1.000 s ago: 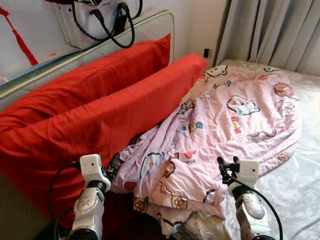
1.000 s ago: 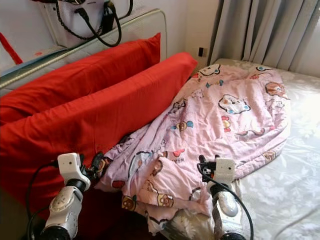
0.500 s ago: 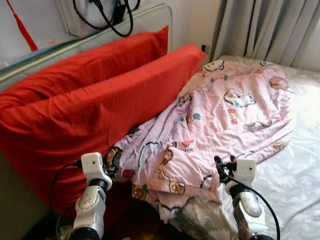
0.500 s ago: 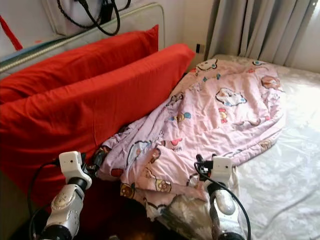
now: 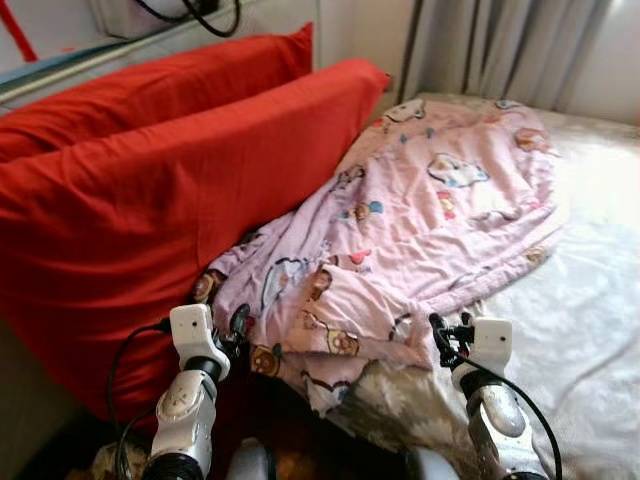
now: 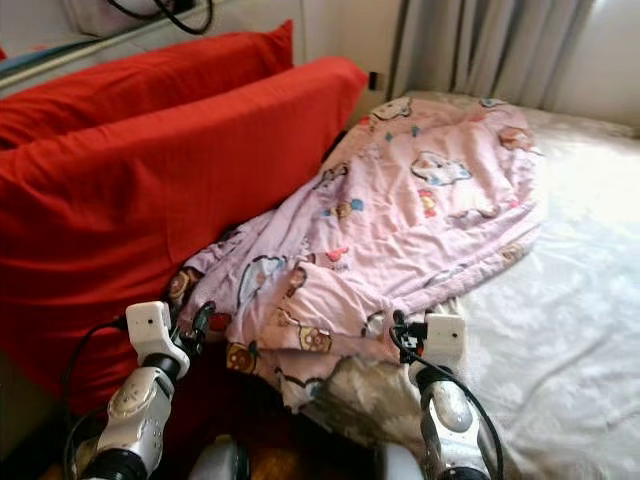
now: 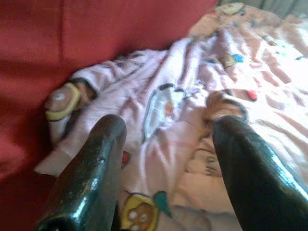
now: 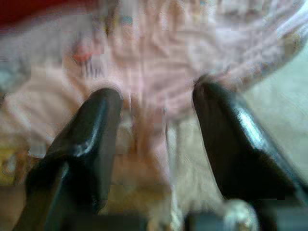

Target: Clean up the room

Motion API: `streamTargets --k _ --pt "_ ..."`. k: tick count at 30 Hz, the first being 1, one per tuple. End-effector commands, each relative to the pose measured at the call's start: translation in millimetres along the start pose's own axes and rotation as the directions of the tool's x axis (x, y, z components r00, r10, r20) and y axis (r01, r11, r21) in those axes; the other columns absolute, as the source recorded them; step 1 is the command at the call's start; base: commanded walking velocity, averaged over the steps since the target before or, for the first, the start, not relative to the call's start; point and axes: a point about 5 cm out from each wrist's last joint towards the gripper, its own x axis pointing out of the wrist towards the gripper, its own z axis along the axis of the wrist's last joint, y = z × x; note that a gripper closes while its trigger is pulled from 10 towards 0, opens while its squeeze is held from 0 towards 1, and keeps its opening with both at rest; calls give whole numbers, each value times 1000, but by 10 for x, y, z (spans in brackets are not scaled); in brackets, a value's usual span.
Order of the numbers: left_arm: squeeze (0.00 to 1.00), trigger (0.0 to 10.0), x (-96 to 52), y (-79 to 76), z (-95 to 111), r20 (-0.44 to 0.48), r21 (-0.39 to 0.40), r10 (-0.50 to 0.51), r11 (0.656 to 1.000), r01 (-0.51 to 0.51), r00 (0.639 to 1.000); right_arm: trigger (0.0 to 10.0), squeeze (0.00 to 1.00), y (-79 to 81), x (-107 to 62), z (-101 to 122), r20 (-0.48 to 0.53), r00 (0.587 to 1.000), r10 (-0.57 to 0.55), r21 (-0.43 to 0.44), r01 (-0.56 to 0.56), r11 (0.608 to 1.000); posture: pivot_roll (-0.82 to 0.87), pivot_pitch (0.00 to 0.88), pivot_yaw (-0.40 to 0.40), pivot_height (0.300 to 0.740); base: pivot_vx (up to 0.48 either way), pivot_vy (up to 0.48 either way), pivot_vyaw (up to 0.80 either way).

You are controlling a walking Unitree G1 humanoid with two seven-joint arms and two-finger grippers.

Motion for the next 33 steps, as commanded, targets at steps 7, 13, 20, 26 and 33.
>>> streamTargets --k 7,13,20,26,33 --pt "0 10000 -31 81 -9 -12 3 35 999 -34 999 10000 0 75 65 32 -10 999 41 2 -41 999 27 66 29 631 0 0 0" --pt "0 10000 -19 76 10 -8 1 27 1000 -27 1000 10000 0 53 51 -22 -36 999 40 4 -40 999 24 64 30 631 0 0 0" --pt "0 10000 -10 67 18 -10 9 18 1000 -18 1000 10000 0 22 55 -54 -60 998 34 9 -33 999 26 63 29 631 108 0 0" --pt "0 10000 -11 68 22 -8 12 18 1000 -18 1000 10000 0 12 55 -66 -69 997 31 10 -30 999 26 64 29 631 270 0 0" --pt "0 10000 -4 61 32 -7 18 16 1000 -16 1000 10000 0 25 59 -79 -76 997 32 14 -31 999 27 67 28 631 282 0 0"
